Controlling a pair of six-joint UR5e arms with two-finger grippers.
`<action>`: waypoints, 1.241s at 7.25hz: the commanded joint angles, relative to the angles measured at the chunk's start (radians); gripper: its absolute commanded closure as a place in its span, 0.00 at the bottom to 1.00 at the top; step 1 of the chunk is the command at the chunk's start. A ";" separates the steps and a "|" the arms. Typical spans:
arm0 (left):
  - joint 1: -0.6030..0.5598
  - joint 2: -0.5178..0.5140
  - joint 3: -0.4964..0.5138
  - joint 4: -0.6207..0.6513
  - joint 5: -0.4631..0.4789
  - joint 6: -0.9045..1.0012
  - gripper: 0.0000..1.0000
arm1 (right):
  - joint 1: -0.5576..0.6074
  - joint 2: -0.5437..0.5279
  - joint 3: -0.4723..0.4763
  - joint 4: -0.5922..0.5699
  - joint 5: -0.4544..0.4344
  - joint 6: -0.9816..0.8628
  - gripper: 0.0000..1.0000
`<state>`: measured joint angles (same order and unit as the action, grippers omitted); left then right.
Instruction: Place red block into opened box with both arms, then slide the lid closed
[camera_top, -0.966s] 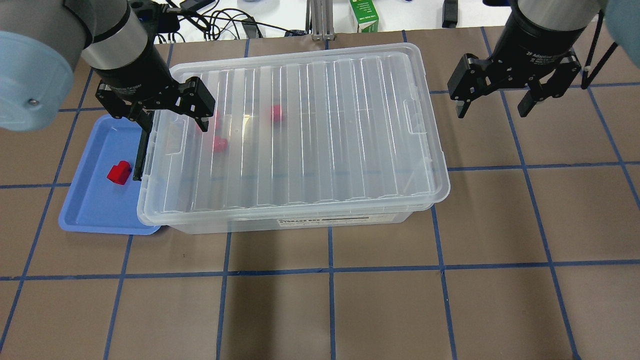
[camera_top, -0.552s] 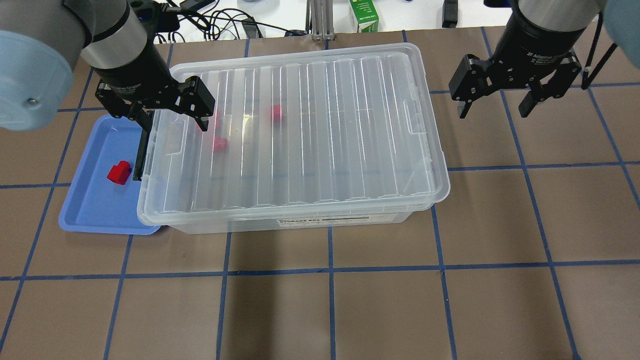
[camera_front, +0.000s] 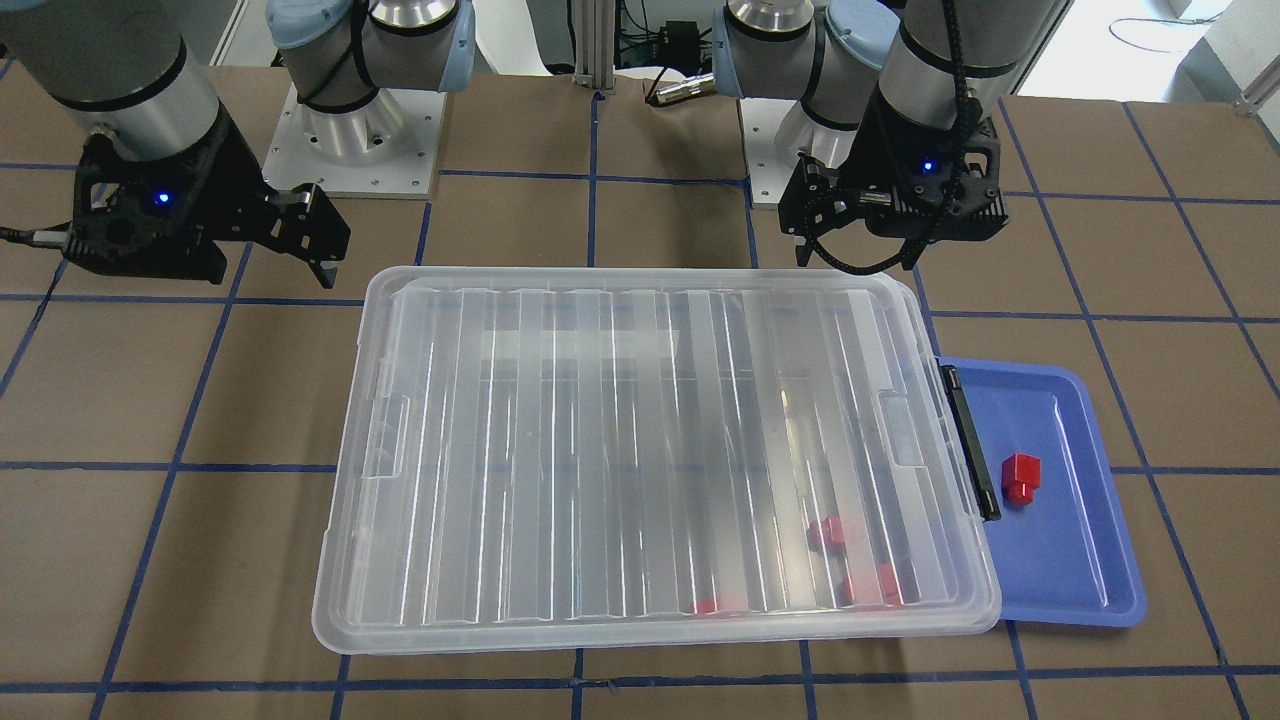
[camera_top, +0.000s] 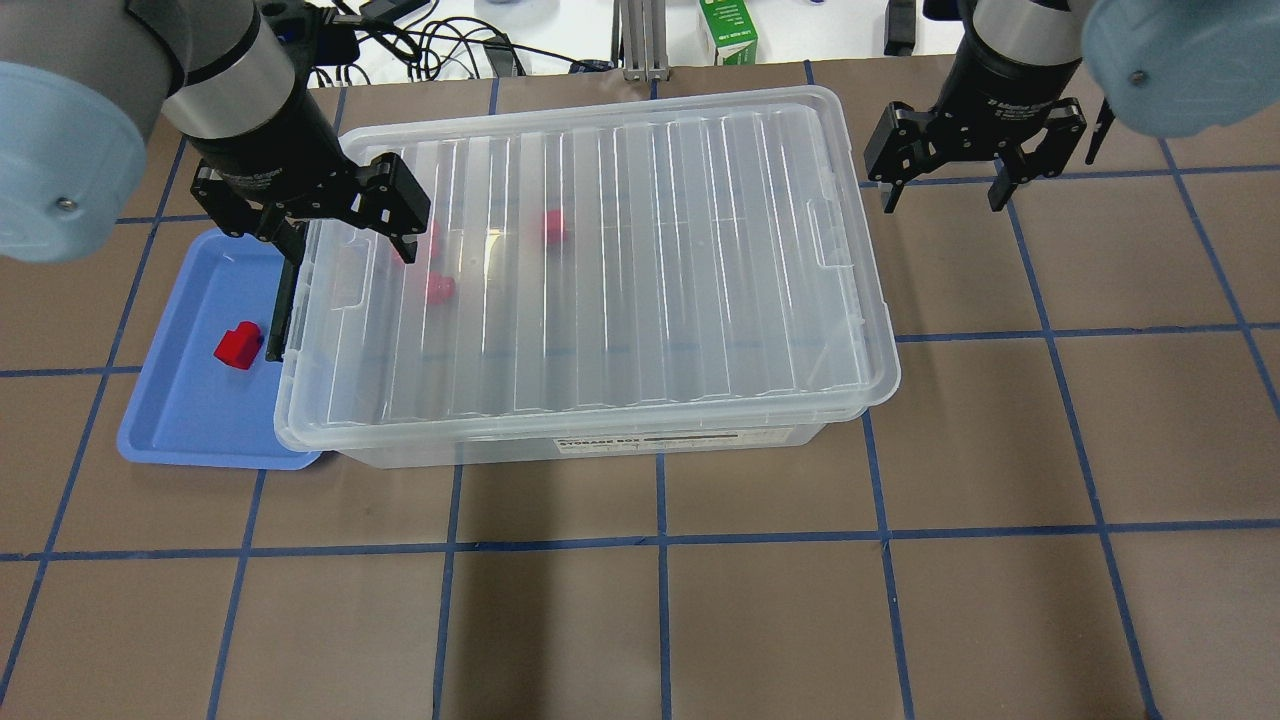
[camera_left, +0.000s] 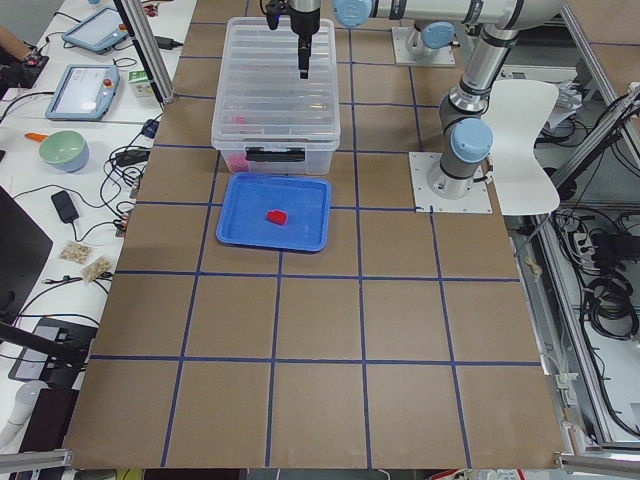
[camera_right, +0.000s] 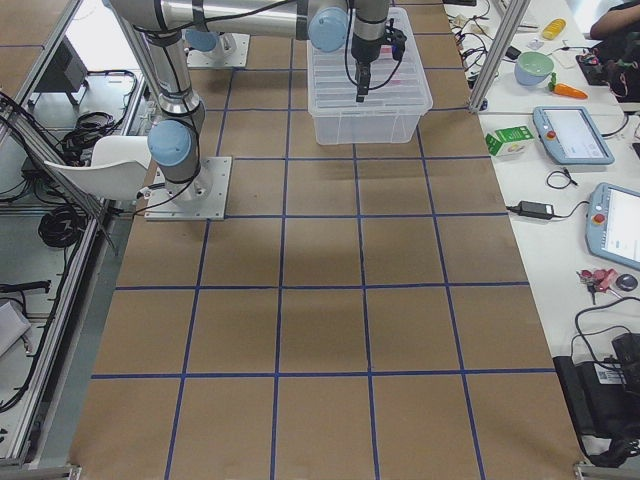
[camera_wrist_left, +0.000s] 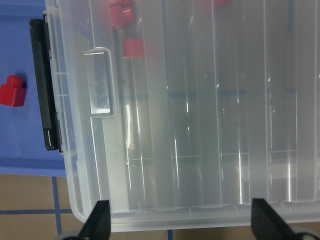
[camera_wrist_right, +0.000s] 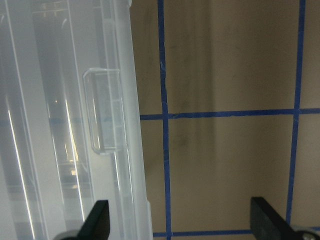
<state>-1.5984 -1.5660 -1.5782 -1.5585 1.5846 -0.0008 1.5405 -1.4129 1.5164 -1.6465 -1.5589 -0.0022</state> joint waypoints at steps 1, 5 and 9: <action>0.000 0.000 0.000 0.000 0.000 -0.001 0.00 | 0.001 0.116 0.004 -0.126 0.000 0.002 0.00; 0.012 0.003 -0.005 0.000 0.002 0.005 0.00 | 0.004 0.135 0.001 -0.136 0.048 0.004 0.00; 0.079 0.006 -0.008 0.000 -0.003 0.126 0.00 | 0.003 0.149 0.005 -0.127 0.034 -0.007 0.00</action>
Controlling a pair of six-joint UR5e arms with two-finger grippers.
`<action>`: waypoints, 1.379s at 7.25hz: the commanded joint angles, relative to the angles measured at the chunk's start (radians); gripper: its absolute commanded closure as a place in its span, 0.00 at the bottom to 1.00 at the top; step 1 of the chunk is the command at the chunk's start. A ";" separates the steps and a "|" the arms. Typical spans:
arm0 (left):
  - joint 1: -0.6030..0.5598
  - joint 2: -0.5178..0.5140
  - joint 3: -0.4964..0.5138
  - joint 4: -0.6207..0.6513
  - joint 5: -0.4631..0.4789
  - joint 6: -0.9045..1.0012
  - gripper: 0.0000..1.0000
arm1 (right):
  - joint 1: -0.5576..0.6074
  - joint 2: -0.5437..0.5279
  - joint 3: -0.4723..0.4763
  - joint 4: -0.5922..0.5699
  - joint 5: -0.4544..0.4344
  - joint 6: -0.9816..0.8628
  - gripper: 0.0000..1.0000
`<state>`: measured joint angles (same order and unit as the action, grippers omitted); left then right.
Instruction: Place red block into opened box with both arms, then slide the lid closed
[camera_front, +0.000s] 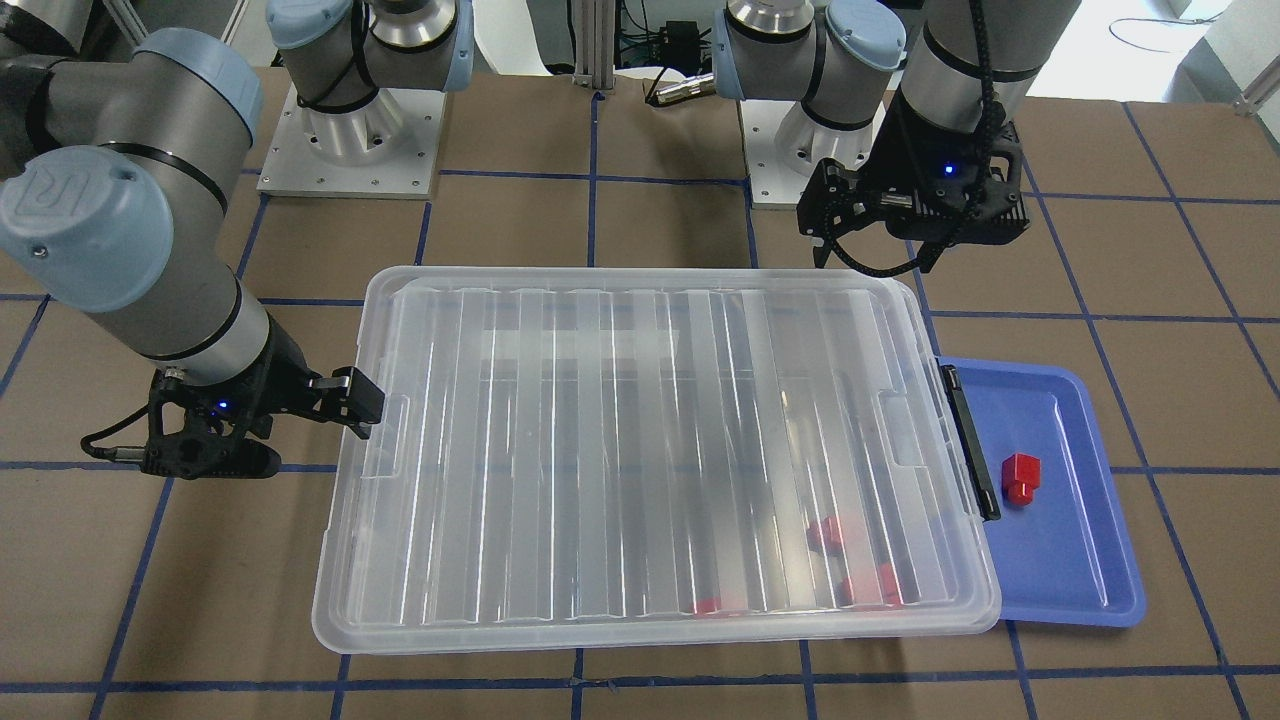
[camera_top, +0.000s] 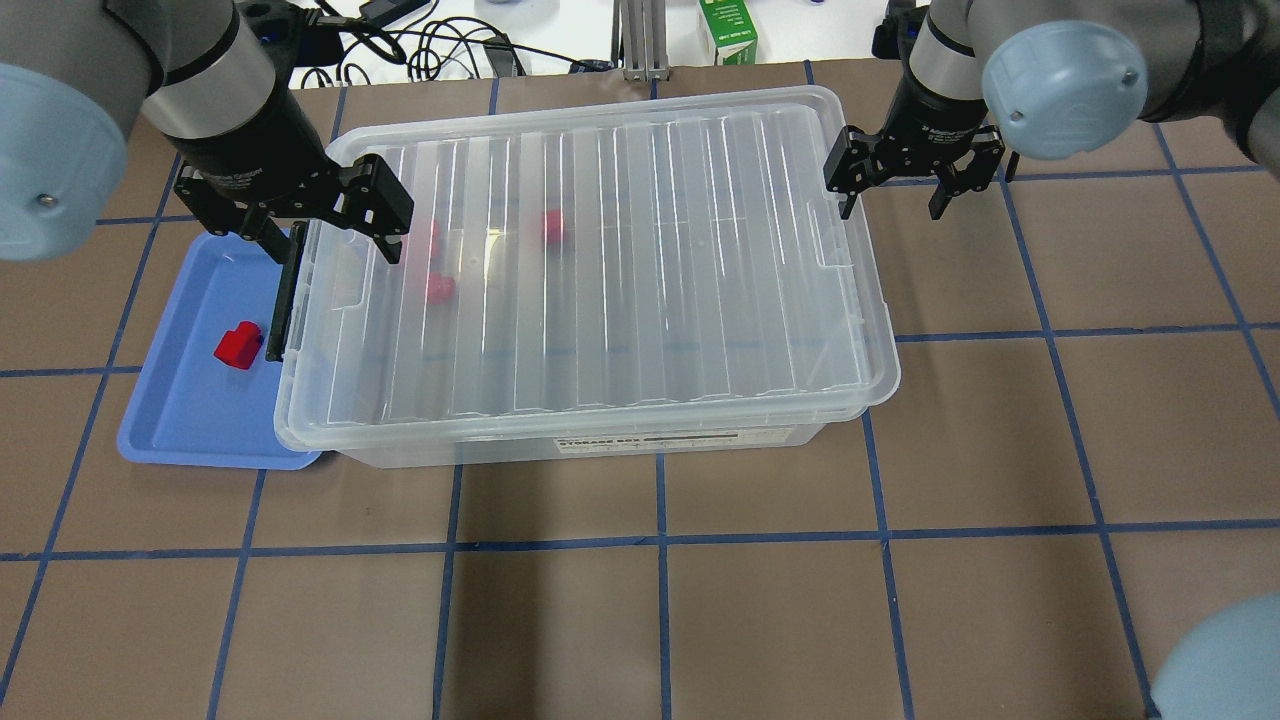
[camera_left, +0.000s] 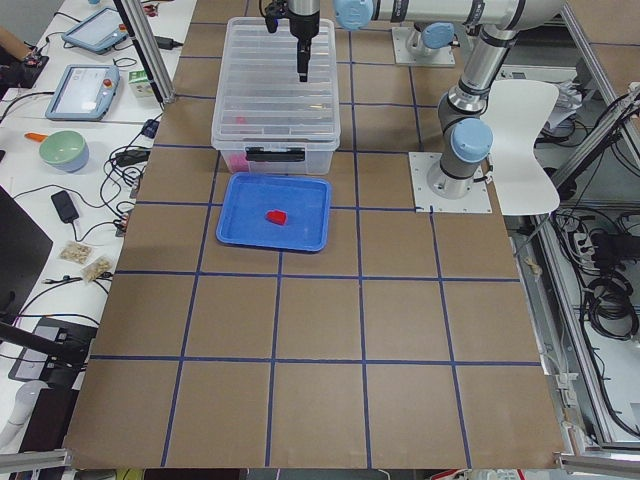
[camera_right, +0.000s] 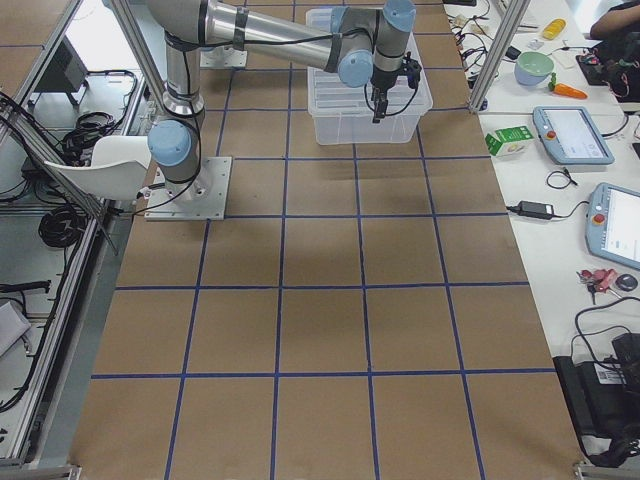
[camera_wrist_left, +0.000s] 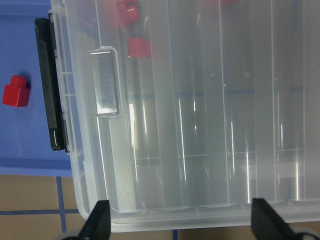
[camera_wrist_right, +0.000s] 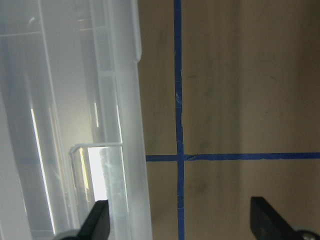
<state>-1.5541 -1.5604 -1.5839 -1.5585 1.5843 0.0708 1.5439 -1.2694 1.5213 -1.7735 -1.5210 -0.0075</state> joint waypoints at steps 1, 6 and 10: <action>0.055 0.000 -0.002 0.000 -0.009 0.061 0.00 | -0.001 0.013 0.008 0.000 -0.002 -0.003 0.00; 0.120 0.000 -0.005 0.000 -0.010 0.131 0.00 | -0.013 0.016 0.030 -0.018 -0.013 -0.005 0.00; 0.282 -0.020 -0.018 0.003 -0.044 0.349 0.00 | -0.053 0.015 0.027 -0.020 -0.042 -0.035 0.00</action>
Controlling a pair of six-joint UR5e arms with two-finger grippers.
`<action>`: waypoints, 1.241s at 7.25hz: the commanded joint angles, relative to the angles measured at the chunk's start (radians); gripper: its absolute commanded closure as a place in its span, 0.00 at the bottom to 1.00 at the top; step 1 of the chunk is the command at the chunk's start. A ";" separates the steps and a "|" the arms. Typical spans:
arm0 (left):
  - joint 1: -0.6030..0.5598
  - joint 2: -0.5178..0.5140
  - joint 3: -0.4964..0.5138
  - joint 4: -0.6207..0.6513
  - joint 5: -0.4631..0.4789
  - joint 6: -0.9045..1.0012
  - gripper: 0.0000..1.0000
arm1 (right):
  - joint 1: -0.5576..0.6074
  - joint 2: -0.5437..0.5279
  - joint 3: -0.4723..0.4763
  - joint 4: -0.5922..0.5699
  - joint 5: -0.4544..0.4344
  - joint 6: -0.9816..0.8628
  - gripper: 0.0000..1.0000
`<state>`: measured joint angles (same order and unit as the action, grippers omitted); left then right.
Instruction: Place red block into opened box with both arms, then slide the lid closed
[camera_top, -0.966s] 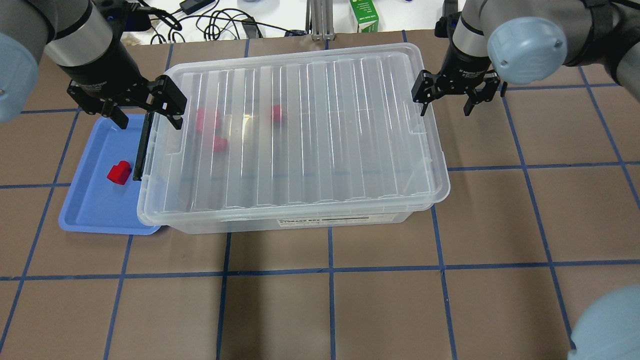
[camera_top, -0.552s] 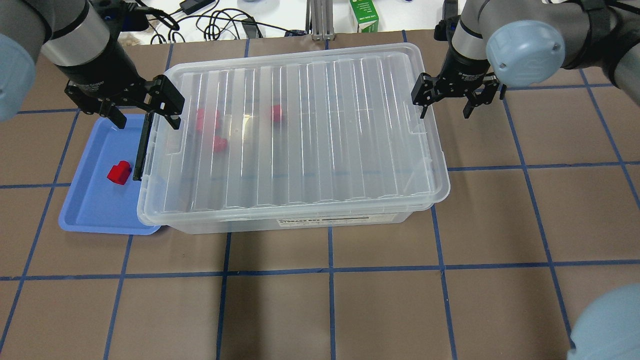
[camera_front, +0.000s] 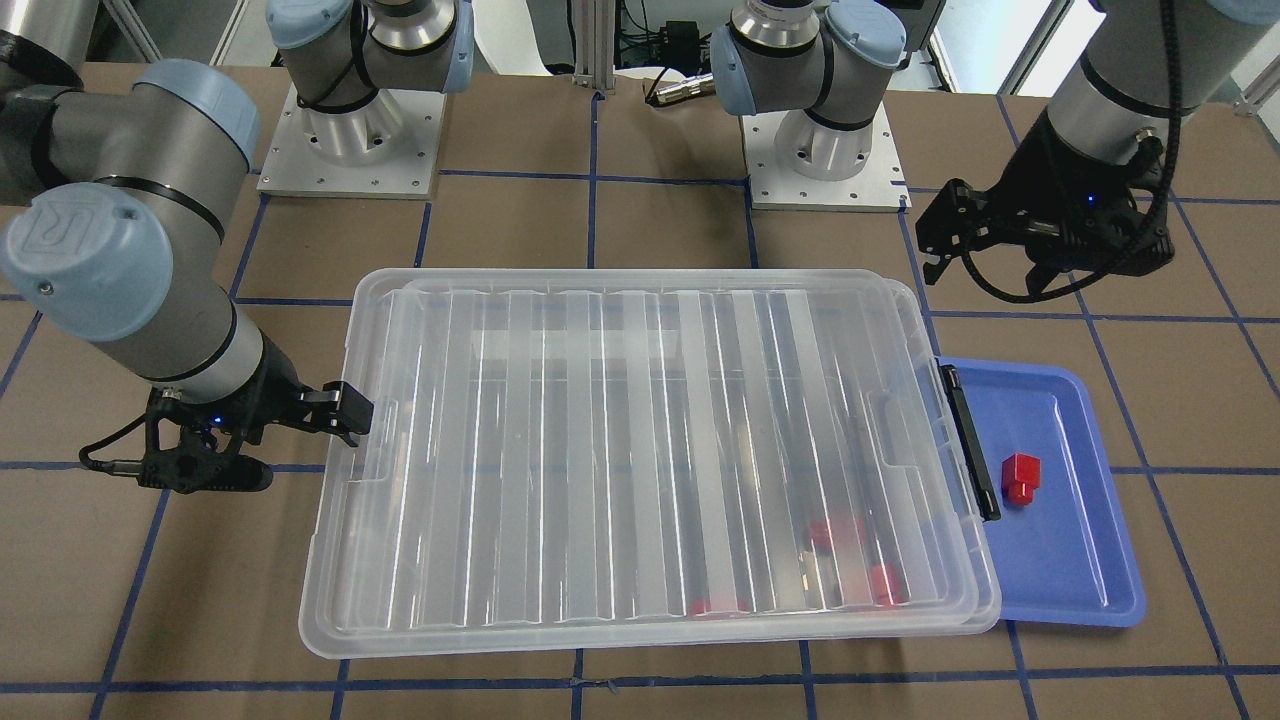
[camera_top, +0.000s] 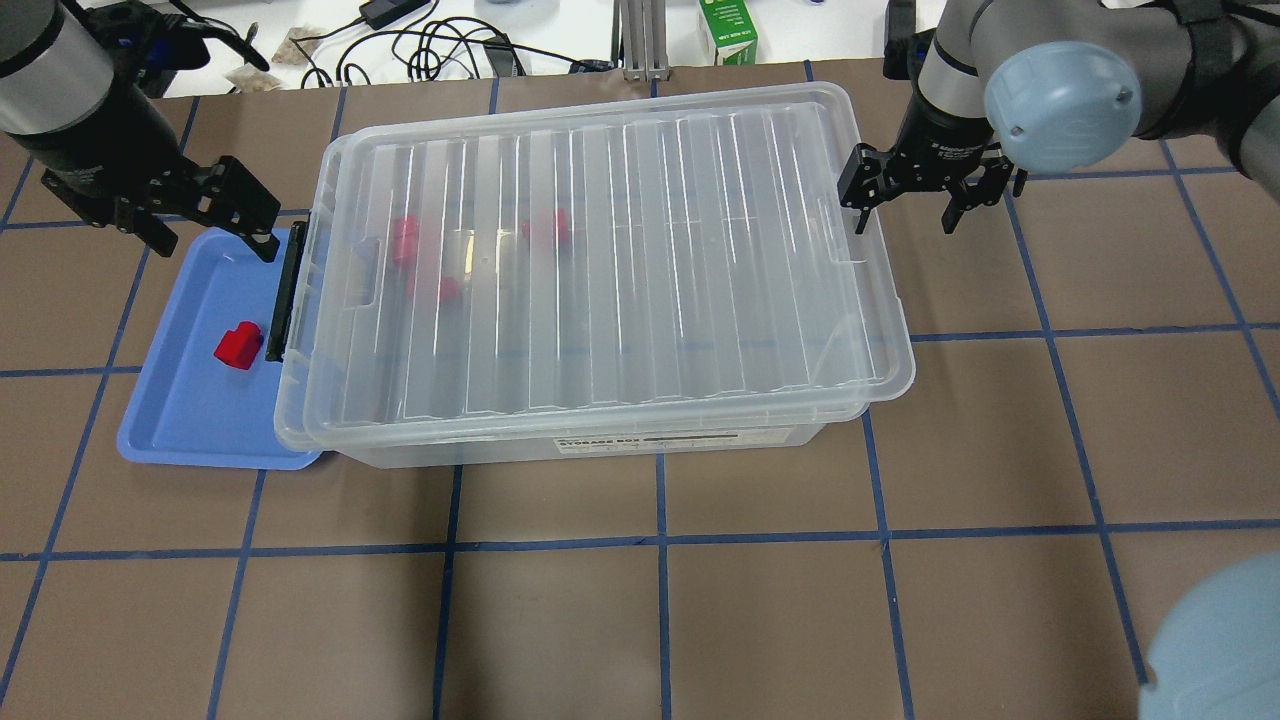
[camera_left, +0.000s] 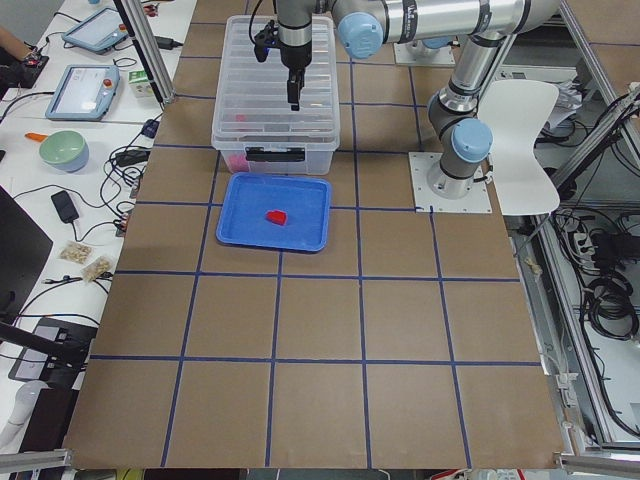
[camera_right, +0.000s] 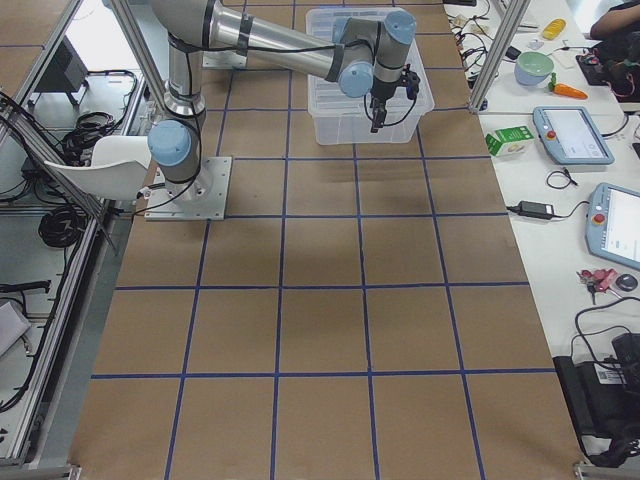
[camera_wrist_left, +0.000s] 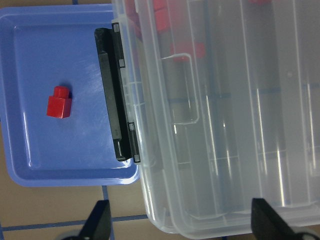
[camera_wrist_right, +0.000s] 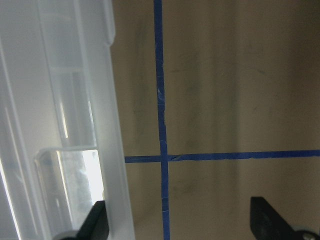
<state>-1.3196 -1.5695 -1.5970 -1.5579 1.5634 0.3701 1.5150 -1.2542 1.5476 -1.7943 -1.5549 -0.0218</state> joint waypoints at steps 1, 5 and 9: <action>0.069 -0.032 -0.009 0.012 -0.022 0.123 0.00 | -0.047 -0.001 -0.003 0.001 -0.010 -0.064 0.00; 0.192 -0.136 -0.061 0.171 -0.022 0.312 0.00 | -0.137 -0.001 -0.004 -0.004 -0.014 -0.186 0.00; 0.238 -0.254 -0.070 0.278 -0.013 0.358 0.00 | -0.194 0.001 -0.007 -0.005 -0.059 -0.277 0.00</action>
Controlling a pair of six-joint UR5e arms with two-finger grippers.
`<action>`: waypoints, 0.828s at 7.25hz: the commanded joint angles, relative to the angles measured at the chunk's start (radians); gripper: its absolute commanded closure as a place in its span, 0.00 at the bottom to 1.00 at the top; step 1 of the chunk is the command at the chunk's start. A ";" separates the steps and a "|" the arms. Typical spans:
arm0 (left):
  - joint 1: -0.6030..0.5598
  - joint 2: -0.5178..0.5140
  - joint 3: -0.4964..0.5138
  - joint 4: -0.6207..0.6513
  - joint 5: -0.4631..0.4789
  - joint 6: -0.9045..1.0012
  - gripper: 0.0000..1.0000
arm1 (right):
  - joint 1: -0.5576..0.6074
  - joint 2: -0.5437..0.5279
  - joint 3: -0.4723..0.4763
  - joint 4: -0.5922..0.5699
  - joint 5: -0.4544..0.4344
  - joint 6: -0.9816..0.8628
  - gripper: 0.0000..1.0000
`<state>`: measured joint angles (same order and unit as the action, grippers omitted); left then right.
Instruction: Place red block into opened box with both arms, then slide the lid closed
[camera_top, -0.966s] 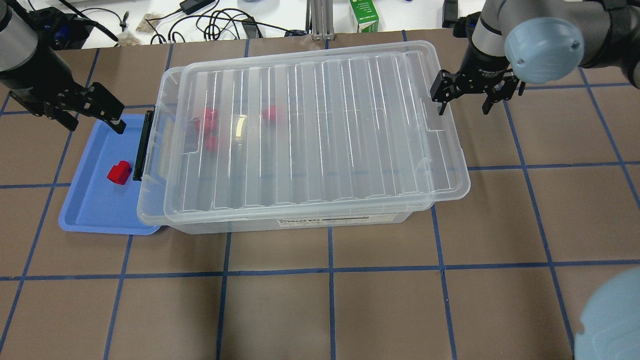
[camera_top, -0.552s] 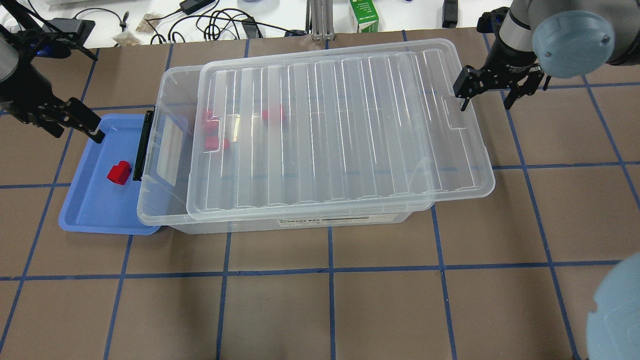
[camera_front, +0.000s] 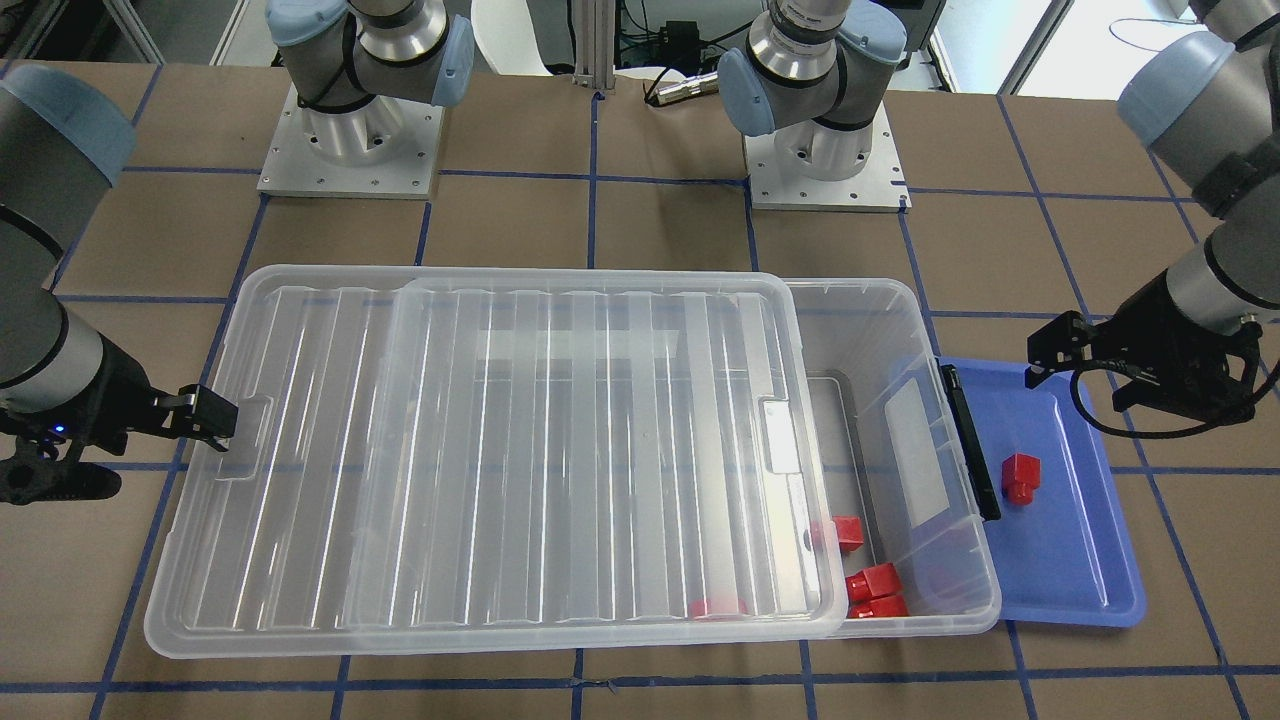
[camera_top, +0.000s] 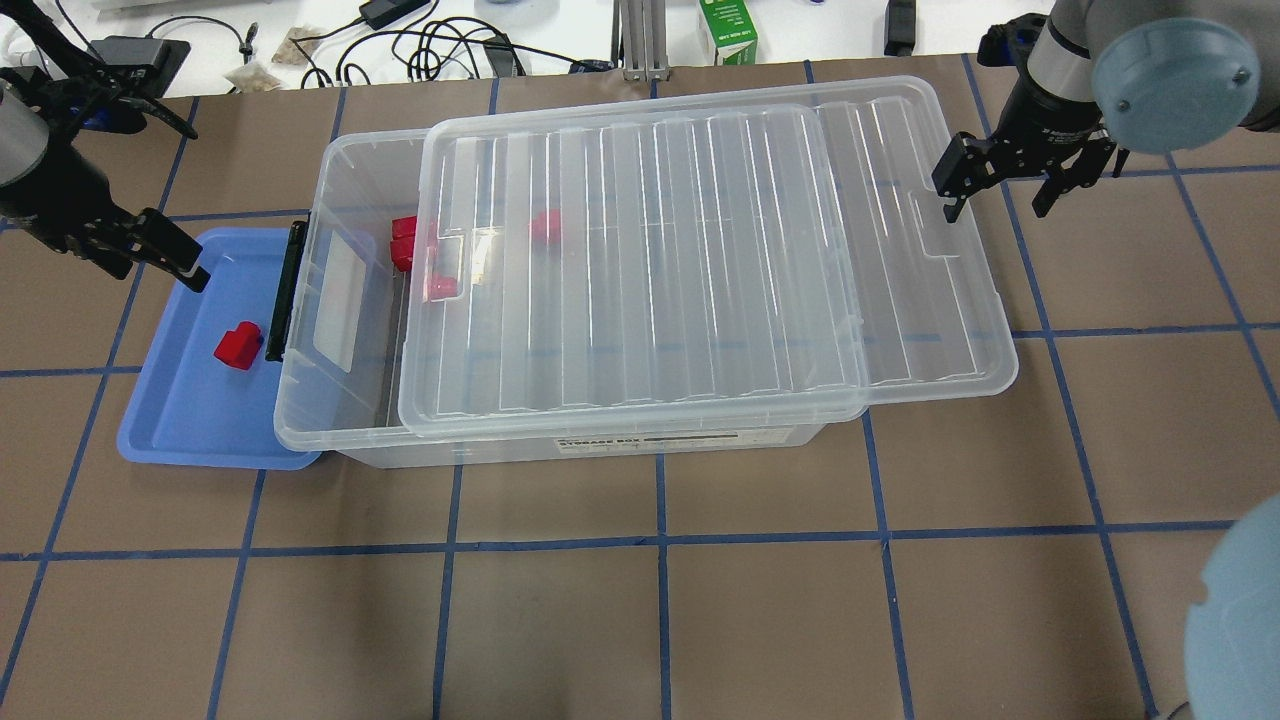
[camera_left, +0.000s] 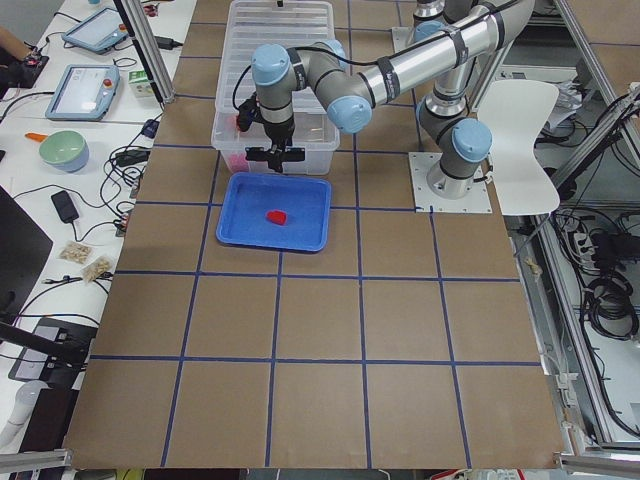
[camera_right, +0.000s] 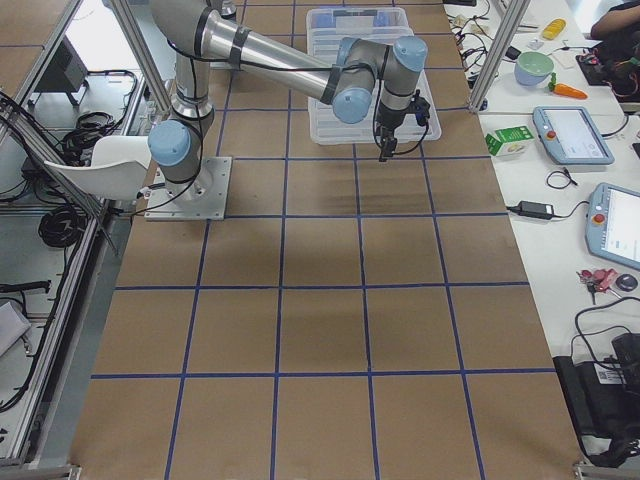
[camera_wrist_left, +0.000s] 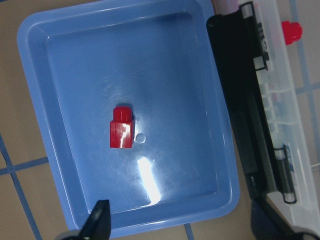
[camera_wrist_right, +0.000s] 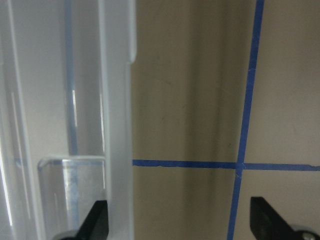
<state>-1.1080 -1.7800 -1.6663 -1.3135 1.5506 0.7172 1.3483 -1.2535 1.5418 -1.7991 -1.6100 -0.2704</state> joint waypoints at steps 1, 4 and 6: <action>0.037 -0.073 -0.001 0.040 0.002 0.033 0.00 | -0.049 0.000 0.001 0.000 -0.004 -0.044 0.00; 0.037 -0.183 -0.010 0.144 0.006 0.031 0.00 | -0.089 0.002 -0.003 0.000 -0.051 -0.113 0.00; 0.046 -0.226 -0.079 0.279 0.006 0.028 0.00 | -0.098 0.000 -0.005 0.001 -0.053 -0.122 0.00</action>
<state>-1.0665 -1.9786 -1.7040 -1.1127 1.5561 0.7488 1.2562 -1.2523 1.5384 -1.7991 -1.6586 -0.3852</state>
